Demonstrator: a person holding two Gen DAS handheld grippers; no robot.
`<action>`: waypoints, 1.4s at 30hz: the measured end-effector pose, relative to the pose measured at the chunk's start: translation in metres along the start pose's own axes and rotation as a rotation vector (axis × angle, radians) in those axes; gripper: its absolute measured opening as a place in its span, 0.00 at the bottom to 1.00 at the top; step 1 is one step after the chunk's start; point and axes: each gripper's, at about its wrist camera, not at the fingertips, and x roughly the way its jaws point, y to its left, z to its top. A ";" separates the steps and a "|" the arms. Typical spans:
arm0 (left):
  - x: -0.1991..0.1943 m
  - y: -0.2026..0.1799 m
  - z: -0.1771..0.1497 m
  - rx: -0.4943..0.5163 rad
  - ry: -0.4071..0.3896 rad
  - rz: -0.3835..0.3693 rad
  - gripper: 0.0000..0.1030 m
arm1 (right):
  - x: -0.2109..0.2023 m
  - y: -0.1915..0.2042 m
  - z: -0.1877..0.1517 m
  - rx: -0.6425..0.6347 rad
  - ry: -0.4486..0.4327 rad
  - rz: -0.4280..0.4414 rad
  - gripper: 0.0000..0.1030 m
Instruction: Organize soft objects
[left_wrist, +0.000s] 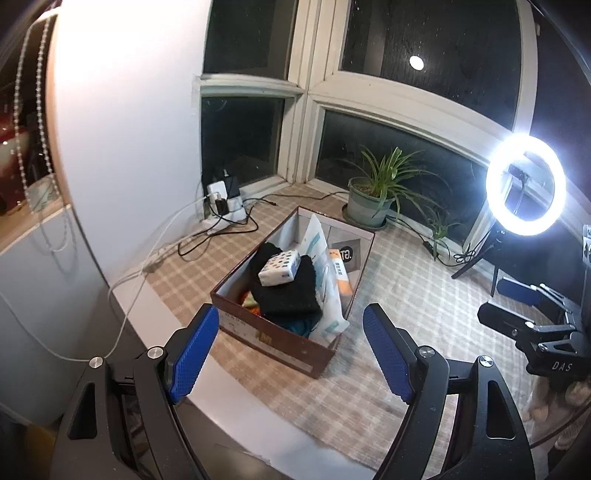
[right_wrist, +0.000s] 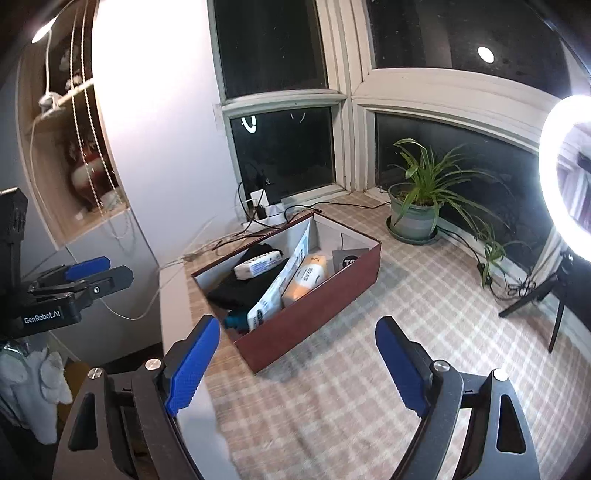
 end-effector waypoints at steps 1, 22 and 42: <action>-0.004 -0.002 -0.001 -0.002 -0.004 0.002 0.78 | -0.003 0.000 -0.002 0.006 -0.001 0.001 0.81; -0.040 -0.021 -0.009 -0.012 -0.077 0.032 0.78 | -0.045 0.007 -0.009 -0.047 -0.072 -0.015 0.82; -0.042 -0.024 -0.010 -0.014 -0.072 0.024 0.78 | -0.043 0.002 -0.015 -0.016 -0.066 -0.028 0.82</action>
